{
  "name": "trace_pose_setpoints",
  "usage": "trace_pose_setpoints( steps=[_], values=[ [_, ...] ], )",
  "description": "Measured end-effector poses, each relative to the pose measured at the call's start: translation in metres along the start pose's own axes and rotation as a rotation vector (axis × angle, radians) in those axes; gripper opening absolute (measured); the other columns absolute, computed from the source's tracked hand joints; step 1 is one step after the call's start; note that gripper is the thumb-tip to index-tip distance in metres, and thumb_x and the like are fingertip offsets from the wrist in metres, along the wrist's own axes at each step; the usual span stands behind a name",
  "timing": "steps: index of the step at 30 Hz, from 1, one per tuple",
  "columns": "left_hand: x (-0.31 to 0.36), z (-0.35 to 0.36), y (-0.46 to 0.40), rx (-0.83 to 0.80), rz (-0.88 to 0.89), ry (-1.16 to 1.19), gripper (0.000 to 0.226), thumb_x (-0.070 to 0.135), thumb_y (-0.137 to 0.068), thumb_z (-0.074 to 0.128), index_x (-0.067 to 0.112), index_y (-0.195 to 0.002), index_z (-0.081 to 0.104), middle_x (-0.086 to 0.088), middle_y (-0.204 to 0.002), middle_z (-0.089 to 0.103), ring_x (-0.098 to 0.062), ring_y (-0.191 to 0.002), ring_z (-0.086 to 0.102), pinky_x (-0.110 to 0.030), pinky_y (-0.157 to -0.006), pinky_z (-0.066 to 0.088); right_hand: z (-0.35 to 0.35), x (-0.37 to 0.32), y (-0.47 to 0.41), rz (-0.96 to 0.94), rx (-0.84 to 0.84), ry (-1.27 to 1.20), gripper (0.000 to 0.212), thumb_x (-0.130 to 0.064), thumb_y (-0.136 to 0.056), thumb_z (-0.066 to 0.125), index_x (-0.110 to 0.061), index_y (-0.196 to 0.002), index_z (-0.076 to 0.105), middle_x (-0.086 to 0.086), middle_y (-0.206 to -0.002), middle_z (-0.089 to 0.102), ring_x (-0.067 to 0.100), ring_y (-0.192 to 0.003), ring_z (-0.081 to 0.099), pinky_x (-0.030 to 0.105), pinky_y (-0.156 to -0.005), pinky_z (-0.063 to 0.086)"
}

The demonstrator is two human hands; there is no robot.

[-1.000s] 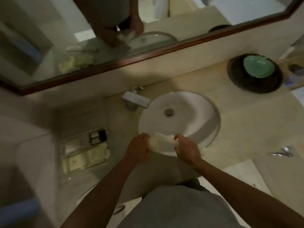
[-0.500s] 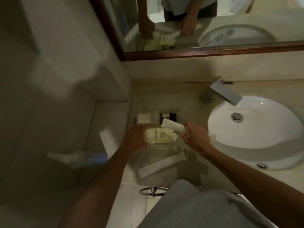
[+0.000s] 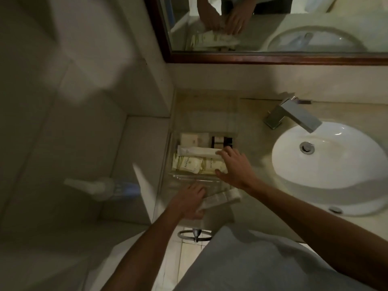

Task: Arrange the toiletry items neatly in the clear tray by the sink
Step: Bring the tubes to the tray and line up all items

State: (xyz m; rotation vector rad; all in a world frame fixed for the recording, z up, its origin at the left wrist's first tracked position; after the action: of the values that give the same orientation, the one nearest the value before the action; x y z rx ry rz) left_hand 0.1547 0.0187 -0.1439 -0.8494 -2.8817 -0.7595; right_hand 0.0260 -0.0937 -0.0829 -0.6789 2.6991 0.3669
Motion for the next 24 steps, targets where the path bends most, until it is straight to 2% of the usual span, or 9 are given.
trace_pose_setpoints(
  steps=[4,7,10,13,18,20,23,24],
  values=[
    [0.004,-0.008,-0.007,0.022,-0.053,0.069,0.036,0.031,-0.082,0.057,0.010,-0.111,0.052,-0.012,-0.114,0.056,-0.029,-0.103,0.053,-0.041,-0.087,0.041,0.013,0.014,0.028,-0.030,-0.008,-0.061,0.042,-0.038,-0.090,0.063,-0.023,-0.128,0.055,0.000,-0.129,0.054,0.016,-0.116,0.050,0.033,-0.098,0.043],
    [0.001,-0.033,-0.010,0.184,-0.023,0.135,0.024,0.019,-0.078,0.058,0.009,-0.099,0.055,-0.012,-0.097,0.061,-0.027,-0.086,0.058,-0.037,-0.071,0.048,0.016,0.012,0.036,-0.093,-0.028,-0.065,0.033,-0.037,-0.093,0.058,-0.023,-0.123,0.058,0.001,-0.125,0.057,0.018,-0.112,0.055,0.032,-0.093,0.049],
    [-0.004,-0.054,-0.011,0.362,0.088,0.118,0.017,0.017,-0.075,0.049,0.011,-0.091,0.052,-0.009,-0.086,0.058,-0.022,-0.076,0.055,-0.032,-0.061,0.047,0.016,0.009,0.039,-0.141,-0.040,-0.063,0.037,-0.045,-0.093,0.055,-0.021,-0.121,0.060,0.002,-0.126,0.058,0.016,-0.110,0.056,0.031,-0.089,0.051],
    [-0.015,-0.069,-0.012,0.450,0.106,0.093,0.015,0.016,-0.079,0.051,0.011,-0.093,0.050,-0.010,-0.087,0.056,-0.023,-0.077,0.051,-0.034,-0.061,0.045,0.013,0.005,0.036,-0.164,-0.017,-0.055,0.039,-0.047,-0.095,0.052,-0.021,-0.122,0.059,0.003,-0.122,0.062,0.016,-0.104,0.058,0.030,-0.086,0.051],
    [-0.036,-0.090,-0.013,0.512,0.065,0.109,0.019,0.016,-0.074,0.053,0.012,-0.091,0.046,-0.012,-0.087,0.054,-0.028,-0.078,0.050,-0.039,-0.066,0.043,0.002,-0.006,0.016,-0.184,0.047,-0.045,0.035,-0.042,-0.098,0.049,-0.020,-0.123,0.058,0.003,-0.123,0.061,0.016,-0.105,0.056,0.035,-0.090,0.050],
    [-0.048,-0.088,-0.015,0.482,0.006,0.112,0.025,0.023,-0.075,0.055,0.013,-0.097,0.047,-0.011,-0.096,0.055,-0.029,-0.086,0.053,-0.040,-0.075,0.045,0.003,-0.007,0.008,-0.178,0.043,-0.036,0.034,-0.041,-0.096,0.054,-0.020,-0.122,0.057,0.003,-0.124,0.059,0.017,-0.108,0.054,0.038,-0.092,0.049],
    [-0.068,-0.075,-0.018,0.388,-0.116,0.083,0.055,0.042,-0.072,0.064,0.014,-0.117,0.050,-0.011,-0.120,0.054,-0.029,-0.108,0.052,-0.044,-0.095,0.045,0.013,0.001,0.004,-0.078,-0.034,-0.023,0.051,-0.043,-0.088,0.067,-0.020,-0.131,0.052,0.006,-0.136,0.050,0.021,-0.119,0.048,0.044,-0.101,0.046],
    [-0.073,-0.071,-0.018,0.371,-0.142,0.082,0.058,0.044,-0.073,0.064,0.014,-0.121,0.050,-0.011,-0.125,0.053,-0.028,-0.114,0.050,-0.043,-0.099,0.043,0.014,0.007,0.005,-0.032,-0.014,-0.023,0.055,-0.045,-0.087,0.067,-0.020,-0.132,0.051,0.006,-0.137,0.048,0.021,-0.119,0.047,0.043,-0.101,0.045]
  ],
)
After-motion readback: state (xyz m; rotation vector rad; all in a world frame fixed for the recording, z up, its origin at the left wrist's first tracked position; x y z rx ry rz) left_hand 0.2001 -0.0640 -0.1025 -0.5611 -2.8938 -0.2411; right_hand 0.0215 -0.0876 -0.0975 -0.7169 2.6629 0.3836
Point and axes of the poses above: each hand's wrist, its own y-axis away from the middle knuckle, its own z-axis out of the palm, x = y × z, the point moved 7 cm from there along -y, towards the middle knuckle
